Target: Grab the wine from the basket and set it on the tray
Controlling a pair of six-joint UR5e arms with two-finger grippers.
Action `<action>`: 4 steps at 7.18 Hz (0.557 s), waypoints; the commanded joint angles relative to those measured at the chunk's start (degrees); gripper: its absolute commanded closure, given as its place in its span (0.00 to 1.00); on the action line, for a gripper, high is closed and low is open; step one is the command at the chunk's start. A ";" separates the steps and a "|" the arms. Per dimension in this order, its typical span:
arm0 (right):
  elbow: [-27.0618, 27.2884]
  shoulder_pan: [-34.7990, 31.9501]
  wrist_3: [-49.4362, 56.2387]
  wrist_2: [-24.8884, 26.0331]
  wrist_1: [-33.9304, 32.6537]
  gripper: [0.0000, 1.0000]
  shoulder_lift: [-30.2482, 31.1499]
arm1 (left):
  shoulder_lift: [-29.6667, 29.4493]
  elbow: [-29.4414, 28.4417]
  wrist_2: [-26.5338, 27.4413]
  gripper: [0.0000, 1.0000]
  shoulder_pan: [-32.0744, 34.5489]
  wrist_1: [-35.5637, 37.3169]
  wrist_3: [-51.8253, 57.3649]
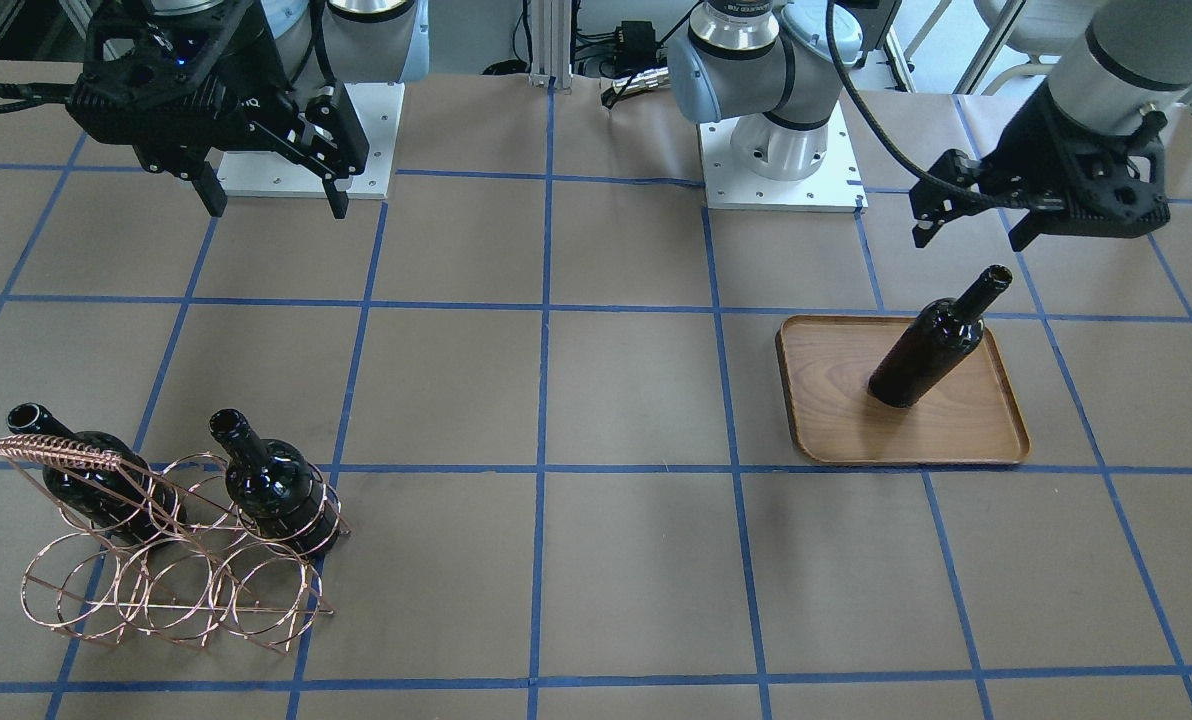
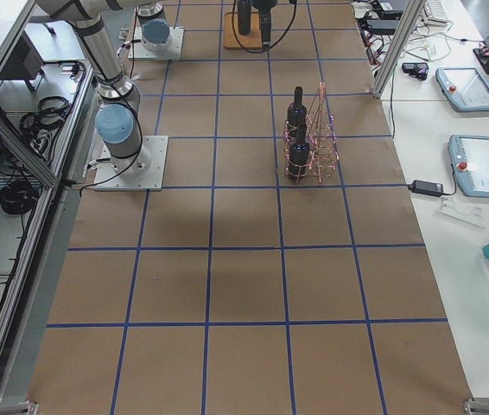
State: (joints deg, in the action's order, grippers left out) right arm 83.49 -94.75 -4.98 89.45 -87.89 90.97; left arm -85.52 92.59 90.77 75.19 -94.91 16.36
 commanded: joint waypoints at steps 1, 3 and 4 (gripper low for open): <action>0.00 0.00 -0.03 -0.06 0.00 0.00 0.00 | 0.71 -1.80 -2.44 0.00 7.92 0.07 -7.62; 0.00 0.00 -0.03 -0.06 0.00 0.00 0.00 | 1.15 -1.80 -1.30 0.00 13.90 0.16 -10.81; 0.00 0.00 -0.03 -0.15 -0.09 0.00 0.00 | 1.50 -1.80 -1.38 0.00 15.32 0.16 -12.31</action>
State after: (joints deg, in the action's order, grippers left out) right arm 83.50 -94.74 -5.01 89.36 -87.91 90.97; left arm -84.35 90.83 89.25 88.04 -94.78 6.17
